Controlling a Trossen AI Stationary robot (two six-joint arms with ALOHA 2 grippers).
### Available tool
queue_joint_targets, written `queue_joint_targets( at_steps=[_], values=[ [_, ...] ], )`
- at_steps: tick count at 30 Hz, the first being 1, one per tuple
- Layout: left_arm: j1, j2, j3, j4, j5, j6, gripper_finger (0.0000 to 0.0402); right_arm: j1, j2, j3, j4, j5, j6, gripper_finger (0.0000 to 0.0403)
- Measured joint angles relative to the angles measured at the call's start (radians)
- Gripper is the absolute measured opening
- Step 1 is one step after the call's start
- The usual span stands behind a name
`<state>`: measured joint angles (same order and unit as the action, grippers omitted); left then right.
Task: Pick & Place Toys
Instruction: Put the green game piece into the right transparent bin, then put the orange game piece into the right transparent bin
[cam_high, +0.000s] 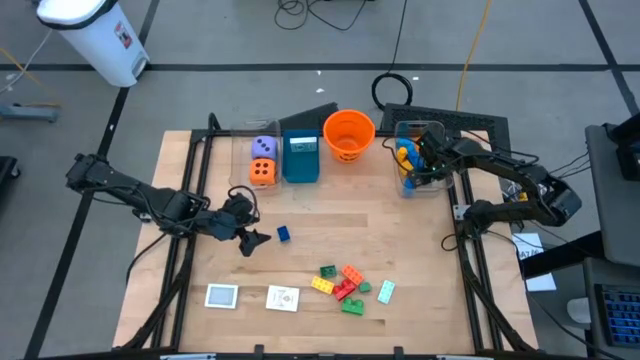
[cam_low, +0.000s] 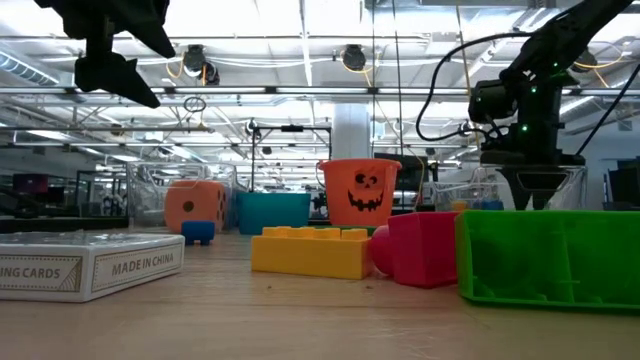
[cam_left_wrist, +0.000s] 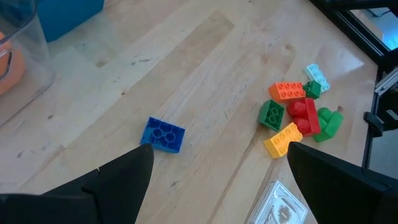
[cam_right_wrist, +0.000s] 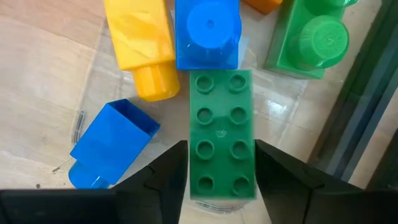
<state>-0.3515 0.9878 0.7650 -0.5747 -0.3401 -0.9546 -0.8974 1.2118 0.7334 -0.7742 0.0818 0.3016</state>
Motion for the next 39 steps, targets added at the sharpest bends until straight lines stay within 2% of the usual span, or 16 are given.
queue_joint_targets(
  at_steps=[10,17,20,27,39],
  values=[
    [0.0,0.0,0.0,0.0,0.0,0.001,0.0379,0.0,-0.025,0.012,-0.002,-0.003,-0.029,0.0216],
    [0.0,0.0,0.0,0.0,0.0,0.02,0.0379,0.002,-0.068,0.13,-0.018,-0.008,-0.03,0.0213],
    [0.0,0.0,0.0,0.0,0.0,0.033,0.0379,0.008,-0.092,0.186,0.002,-0.05,-0.03,0.0213],
    [0.0,0.0,0.0,0.002,0.0,0.036,0.0379,0.085,-0.142,0.228,0.183,-0.213,0.081,0.0212],
    [0.0,0.0,0.0,0.003,-0.001,0.039,0.0379,0.368,-0.15,0.179,0.578,-0.216,0.251,0.0212]
  ],
)
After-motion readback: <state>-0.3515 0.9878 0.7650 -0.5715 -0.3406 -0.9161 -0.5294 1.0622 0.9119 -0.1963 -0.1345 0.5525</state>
